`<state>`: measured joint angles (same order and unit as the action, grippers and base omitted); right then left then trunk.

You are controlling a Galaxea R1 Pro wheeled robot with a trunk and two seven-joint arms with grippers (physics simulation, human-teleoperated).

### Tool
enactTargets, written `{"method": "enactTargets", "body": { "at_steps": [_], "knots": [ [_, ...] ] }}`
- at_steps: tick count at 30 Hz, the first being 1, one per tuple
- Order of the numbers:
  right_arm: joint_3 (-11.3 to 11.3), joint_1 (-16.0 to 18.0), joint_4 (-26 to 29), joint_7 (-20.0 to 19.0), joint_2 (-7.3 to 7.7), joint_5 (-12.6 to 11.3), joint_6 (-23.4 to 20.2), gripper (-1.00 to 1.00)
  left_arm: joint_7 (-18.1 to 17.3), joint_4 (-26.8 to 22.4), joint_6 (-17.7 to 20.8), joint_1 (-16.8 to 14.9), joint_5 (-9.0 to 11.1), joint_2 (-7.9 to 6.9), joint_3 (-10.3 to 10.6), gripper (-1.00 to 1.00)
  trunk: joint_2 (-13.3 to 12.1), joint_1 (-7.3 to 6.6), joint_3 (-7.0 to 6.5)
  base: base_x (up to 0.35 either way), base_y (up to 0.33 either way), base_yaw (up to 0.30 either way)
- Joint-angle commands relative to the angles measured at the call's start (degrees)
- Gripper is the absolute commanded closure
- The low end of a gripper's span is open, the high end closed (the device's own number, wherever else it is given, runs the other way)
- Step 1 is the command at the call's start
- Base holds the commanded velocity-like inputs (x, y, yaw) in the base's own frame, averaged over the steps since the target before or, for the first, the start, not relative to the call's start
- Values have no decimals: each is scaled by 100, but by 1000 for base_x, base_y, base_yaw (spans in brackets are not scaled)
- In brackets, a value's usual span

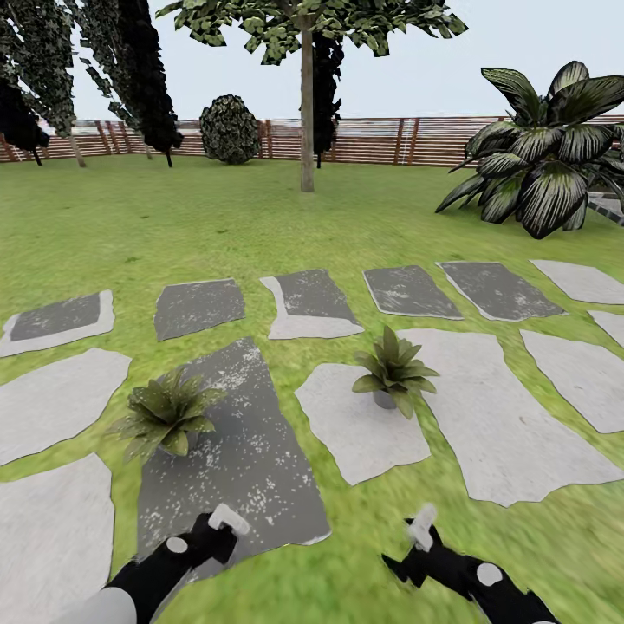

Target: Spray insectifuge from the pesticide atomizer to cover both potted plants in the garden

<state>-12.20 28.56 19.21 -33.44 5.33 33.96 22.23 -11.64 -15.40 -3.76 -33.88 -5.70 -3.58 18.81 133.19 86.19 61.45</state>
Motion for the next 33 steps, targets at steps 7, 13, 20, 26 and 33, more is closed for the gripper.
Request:
{"method": "enactTargets", "body": {
  "at_steps": [7, 13, 20, 26, 33],
  "knots": [
    [-54, -624, -918, 2949, 69, -958, 1472, -100, 2030, -23, -623, 495, 607, 297, -18, 100, 2, -1, 4, 0, 0, 0],
    [-47, -693, -1184, 3433, 60, -1231, 1632, -100, 2114, -83, -628, 548, 901, 299, -45, 100, 2, -1, 4, 0, 0, 0],
    [-51, -702, -1189, 3457, 60, -1451, 1655, -100, 2121, 142, -691, 645, 939, 373, -19, 100, 2, -1, 4, 0, 0, 0],
    [-46, -706, -1195, 3454, 50, -1665, 1658, -100, 2107, 150, -721, 912, 930, 485, -19, 100, 2, -1, 4, 8, 0, 0],
    [-45, -705, -1196, 3458, 62, -1674, 1659, -100, 2106, 158, -728, 962, 932, 488, -18, 100, 2, -1, 4, 228, -86, 0]
  ]
}}
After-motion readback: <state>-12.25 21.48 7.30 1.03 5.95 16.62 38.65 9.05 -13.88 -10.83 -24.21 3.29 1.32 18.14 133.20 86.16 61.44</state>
